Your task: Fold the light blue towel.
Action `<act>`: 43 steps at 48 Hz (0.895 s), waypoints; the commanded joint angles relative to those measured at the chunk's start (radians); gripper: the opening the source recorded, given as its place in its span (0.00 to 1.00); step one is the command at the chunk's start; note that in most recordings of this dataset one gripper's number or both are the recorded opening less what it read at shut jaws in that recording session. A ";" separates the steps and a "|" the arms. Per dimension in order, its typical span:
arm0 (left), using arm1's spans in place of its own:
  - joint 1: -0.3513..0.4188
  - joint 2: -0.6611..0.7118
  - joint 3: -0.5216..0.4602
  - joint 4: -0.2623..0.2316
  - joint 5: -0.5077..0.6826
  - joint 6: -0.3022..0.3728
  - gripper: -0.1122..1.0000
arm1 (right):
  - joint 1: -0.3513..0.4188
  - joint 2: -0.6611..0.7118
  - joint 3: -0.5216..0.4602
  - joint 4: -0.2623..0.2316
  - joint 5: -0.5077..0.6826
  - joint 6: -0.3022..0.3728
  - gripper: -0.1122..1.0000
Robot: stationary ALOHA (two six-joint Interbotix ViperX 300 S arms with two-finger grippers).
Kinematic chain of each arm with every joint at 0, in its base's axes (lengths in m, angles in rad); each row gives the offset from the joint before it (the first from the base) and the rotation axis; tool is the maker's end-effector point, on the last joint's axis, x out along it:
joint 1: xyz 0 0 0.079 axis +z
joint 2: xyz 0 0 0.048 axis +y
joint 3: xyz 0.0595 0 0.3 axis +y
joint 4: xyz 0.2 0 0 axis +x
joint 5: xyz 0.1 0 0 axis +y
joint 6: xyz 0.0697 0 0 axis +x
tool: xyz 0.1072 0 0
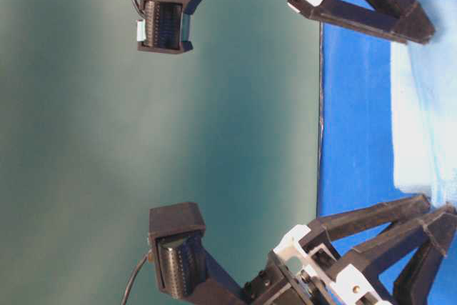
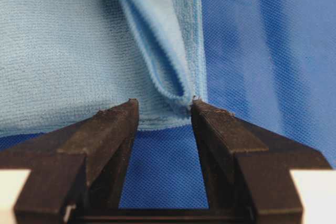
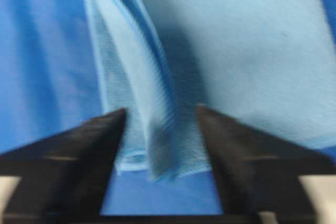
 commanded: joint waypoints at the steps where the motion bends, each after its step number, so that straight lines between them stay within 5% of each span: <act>1: -0.005 -0.015 -0.020 -0.002 -0.006 0.002 0.48 | 0.020 -0.012 -0.028 0.002 -0.009 -0.002 0.68; 22: -0.005 -0.252 0.014 -0.002 0.110 0.021 0.48 | 0.092 -0.202 -0.083 -0.003 0.163 -0.014 0.64; 32: -0.005 -0.453 0.094 0.000 0.117 0.023 0.48 | 0.092 -0.393 -0.029 -0.094 0.238 -0.023 0.64; 43: 0.000 -0.730 0.206 0.000 0.106 0.018 0.48 | 0.083 -0.640 0.077 -0.140 0.250 -0.023 0.64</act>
